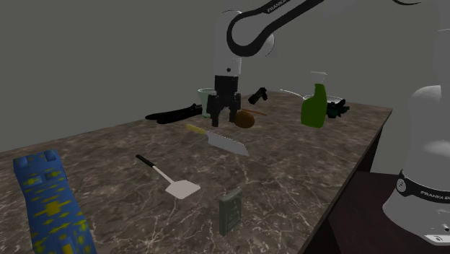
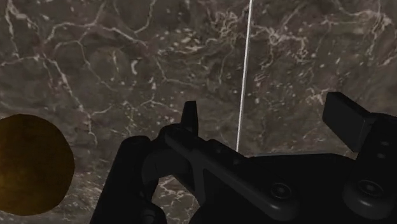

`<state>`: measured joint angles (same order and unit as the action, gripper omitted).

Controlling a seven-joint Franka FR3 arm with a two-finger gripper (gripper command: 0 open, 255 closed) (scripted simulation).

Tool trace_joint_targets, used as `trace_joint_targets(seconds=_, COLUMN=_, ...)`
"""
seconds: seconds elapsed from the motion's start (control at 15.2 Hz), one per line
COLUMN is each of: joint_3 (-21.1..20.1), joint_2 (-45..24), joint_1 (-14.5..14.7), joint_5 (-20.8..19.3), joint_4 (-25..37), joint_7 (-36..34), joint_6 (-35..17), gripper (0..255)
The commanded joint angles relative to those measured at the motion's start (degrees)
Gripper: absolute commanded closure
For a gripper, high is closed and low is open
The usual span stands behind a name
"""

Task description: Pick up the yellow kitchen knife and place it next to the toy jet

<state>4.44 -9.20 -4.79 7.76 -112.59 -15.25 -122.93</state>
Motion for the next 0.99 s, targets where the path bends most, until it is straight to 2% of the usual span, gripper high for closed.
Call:
trace_joint_targets(seconds=0.0, joint_3=0.4, joint_2=-4.0, joint_1=-0.6, joint_5=1.3, joint_4=3.7, joint_7=-0.6, joint_6=-0.8, gripper=0)
trace_joint_targets(seconds=0.2, joint_3=0.6, joint_2=-9.0, joint_1=-1.4, joint_5=2.8, joint_4=8.3, joint_7=-1.6, joint_6=-1.6, gripper=0)
trace_joint_targets(seconds=0.66, joint_3=0.1, joint_2=-12.0, joint_1=-1.2, joint_5=3.6, joint_4=6.6, joint_7=-1.1, joint_6=-6.3, gripper=0)
trace_joint_targets(seconds=0.92, joint_3=0.1, joint_2=-12.0, joint_1=-1.2, joint_5=3.6, joint_4=6.6, joint_7=-1.1, joint_6=-6.3, gripper=0)
